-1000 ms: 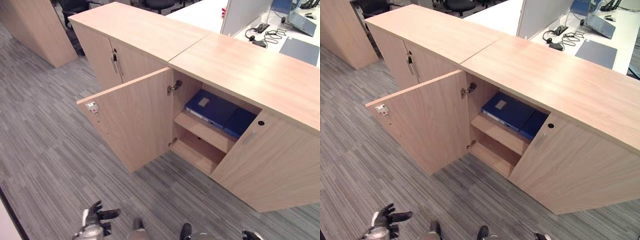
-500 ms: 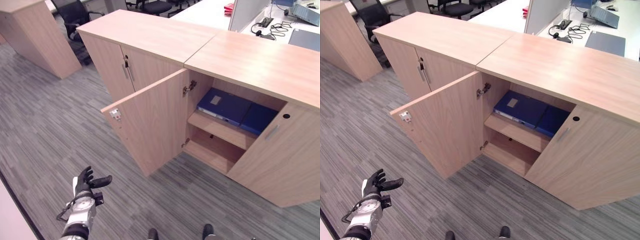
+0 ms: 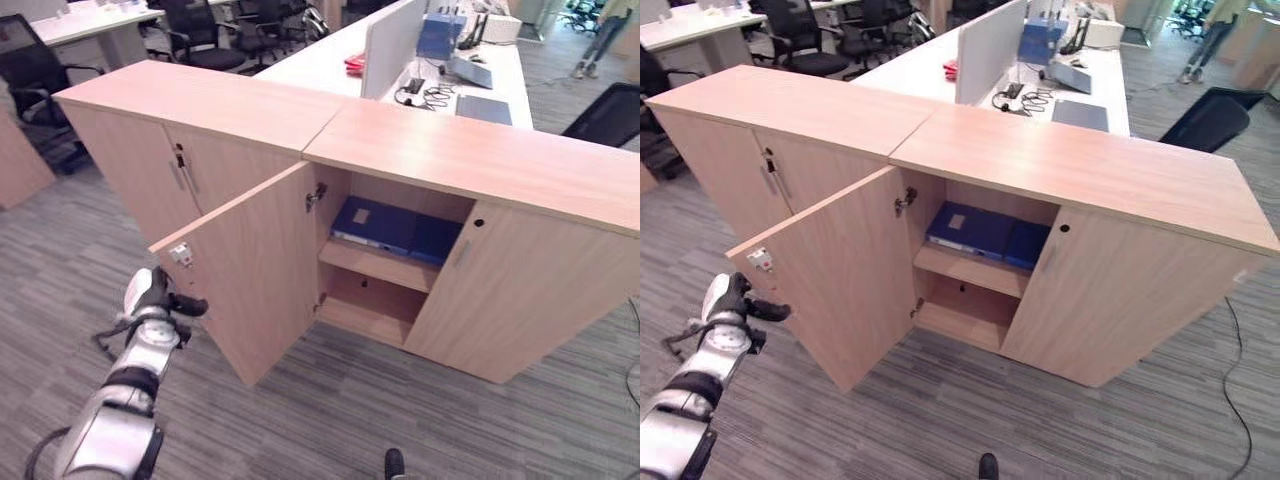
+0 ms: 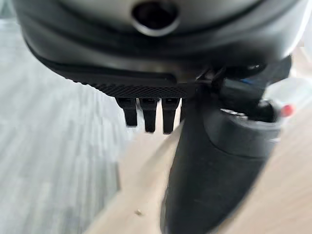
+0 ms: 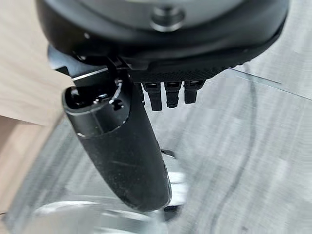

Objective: Put the empty folder in the office cabinet

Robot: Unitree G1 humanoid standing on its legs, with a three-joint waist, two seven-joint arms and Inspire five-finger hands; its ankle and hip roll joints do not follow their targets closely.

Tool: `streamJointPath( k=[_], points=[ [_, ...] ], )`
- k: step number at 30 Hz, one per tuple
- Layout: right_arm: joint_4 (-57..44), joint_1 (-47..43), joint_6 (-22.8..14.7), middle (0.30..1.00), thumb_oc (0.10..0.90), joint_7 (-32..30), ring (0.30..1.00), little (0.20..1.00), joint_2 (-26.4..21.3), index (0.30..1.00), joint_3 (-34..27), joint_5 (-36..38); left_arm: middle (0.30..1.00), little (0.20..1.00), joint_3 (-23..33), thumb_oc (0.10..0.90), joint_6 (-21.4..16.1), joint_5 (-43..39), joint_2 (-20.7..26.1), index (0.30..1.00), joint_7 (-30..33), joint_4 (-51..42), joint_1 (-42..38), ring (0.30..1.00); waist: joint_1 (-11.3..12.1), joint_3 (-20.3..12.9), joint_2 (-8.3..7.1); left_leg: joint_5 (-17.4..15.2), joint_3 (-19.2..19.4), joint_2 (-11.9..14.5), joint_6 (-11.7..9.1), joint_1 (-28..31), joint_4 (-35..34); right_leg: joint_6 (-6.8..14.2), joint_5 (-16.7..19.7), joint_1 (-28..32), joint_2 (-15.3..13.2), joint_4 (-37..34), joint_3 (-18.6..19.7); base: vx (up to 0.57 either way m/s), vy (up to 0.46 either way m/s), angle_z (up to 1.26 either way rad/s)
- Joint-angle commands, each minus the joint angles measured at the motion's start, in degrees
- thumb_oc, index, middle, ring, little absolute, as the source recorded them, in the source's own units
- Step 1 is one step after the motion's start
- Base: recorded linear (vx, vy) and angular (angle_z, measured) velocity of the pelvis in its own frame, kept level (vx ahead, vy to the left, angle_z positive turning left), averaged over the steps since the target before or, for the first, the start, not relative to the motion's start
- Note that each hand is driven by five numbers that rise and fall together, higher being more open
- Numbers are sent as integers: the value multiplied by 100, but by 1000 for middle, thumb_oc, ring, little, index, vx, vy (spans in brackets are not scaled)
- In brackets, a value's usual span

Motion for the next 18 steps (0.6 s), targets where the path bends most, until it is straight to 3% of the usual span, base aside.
streamJointPath(
  k=[1, 3, 4, 6, 7, 9, 12, 15, 18],
  points=[
    [44, -475, -141, 900, 800, -61, 900, 900, -410, 900, 159, -88, 900, 900, -164, 800, -851, 518, -291, 900, -129, -237, -1217, 900, -310, 49, 261, -432, -250, 117, 44, -66, 105, 517, -300, 20, -56, 273, 24, 0, 0, 0],
    [23, -487, -149, 900, 800, -59, 900, 900, -424, 900, 168, -97, 900, 900, -250, 800, -876, 515, -375, 900, -139, -202, -1321, 900, -343, 27, 233, -426, -210, 117, 48, -62, 100, 517, -270, -23, -45, 272, 71, 4, -7, -2],
    [-58, -542, -175, 900, 800, -87, 900, 900, -474, 900, 234, -131, 900, 900, -504, 800, -934, 651, -644, 900, -184, -291, -1497, 900, -457, 12, 175, -451, -121, 142, 52, 30, 65, 527, -243, -54, 5, 280, 128, 9, -13, -6],
    [-58, -544, -175, 900, 800, -87, 900, 900, -470, 900, 234, -131, 900, 900, -506, 800, -934, 651, -641, 900, -184, -290, -1500, 900, -447, -5, 168, -440, -108, 138, 52, 6, 67, 525, -229, -84, 3, 276, 144, 8, -15, -12],
    [-137, -578, -193, 900, 800, -101, 900, 900, -499, 900, 271, -155, 900, 900, -752, 800, -1030, 856, -736, 900, -254, -858, -1461, 900, -472, -14, 134, -462, -50, 152, 52, 66, 64, 530, -220, -75, 26, 265, 153, 19, -20, -12],
    [-152, -595, -200, 900, 800, -107, 900, 900, -505, 900, 279, -164, 900, 900, -851, 800, -1061, 969, -761, 900, -295, -1125, -1431, 900, -471, -16, 119, -472, -37, 158, 52, 81, 70, 535, -210, -73, 28, 262, 149, 14, -20, 1],
    [-49, -643, -196, 900, 800, -148, 900, 900, -466, 900, 282, -217, 900, 900, -1316, 800, -1302, 1410, -1059, 900, -520, -2614, -1202, 900, -446, -12, 84, -497, -66, 178, 45, 124, 84, 554, -211, -20, 30, 243, 93, 14, -22, 11],
    [137, -718, -172, 900, 800, -179, 900, 900, -365, 900, 250, -242, 900, 900, -1472, 800, -1571, 1089, -1396, 900, -947, -3885, -719, 900, -387, 14, 90, -517, -134, 197, 41, 144, 83, 559, -252, 71, 21, 223, -2, 10, -24, 27],
    [347, -849, -140, 900, 800, -199, 900, 900, -224, 900, 266, -264, 900, 900, -1723, 800, -1820, 131, -1870, 900, -1528, -4893, -195, 900, -334, 7, 98, -536, -201, 196, 48, 133, 82, 552, -269, 114, 13, 204, -70, 12, -26, 23]
  ],
)
